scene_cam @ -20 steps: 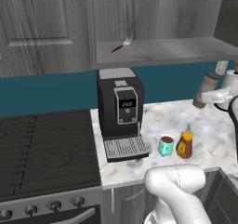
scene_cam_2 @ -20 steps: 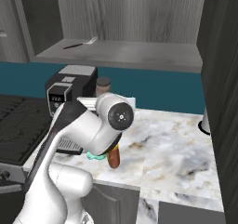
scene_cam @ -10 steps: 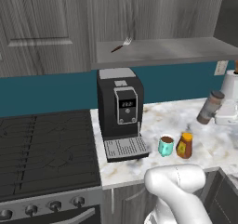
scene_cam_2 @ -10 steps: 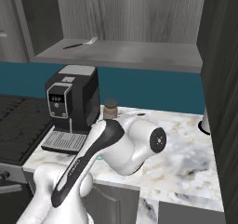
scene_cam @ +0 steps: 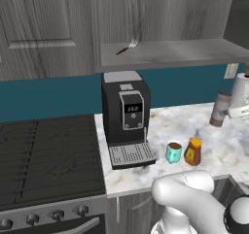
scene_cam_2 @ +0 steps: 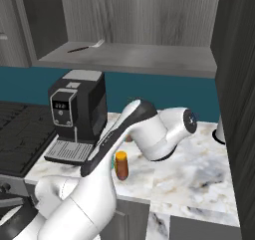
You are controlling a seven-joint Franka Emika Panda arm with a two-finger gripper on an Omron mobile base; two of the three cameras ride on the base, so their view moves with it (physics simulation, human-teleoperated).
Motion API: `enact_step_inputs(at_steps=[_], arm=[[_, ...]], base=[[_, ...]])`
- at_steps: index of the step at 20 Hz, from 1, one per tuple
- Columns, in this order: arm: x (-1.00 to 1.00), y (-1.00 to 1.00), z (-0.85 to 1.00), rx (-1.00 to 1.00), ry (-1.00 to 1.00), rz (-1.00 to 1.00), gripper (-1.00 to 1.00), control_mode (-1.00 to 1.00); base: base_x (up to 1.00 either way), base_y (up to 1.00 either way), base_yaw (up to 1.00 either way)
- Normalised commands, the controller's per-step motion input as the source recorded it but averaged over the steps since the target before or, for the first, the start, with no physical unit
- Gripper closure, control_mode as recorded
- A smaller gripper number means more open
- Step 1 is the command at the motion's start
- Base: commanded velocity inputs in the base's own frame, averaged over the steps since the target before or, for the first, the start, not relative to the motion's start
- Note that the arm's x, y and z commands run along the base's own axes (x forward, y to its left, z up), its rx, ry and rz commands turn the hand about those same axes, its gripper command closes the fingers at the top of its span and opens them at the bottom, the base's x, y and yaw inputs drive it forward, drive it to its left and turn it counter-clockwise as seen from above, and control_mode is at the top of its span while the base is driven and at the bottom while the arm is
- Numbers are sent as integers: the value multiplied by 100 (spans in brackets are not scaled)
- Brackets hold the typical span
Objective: Pick the cinnamon and honey bottle from the cabinet and place them next to the mug.
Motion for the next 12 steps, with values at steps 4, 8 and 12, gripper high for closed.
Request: enact_step_inputs(at_steps=[4,8,12], arm=[[36,-3,-17,-2,18,0,100,-100],[6,0,-58,0,1,0,100,-100],[0,0,-70,0,0,0,100,-100]], base=[[0,0,0],[0,0,0],[0,0,0]])
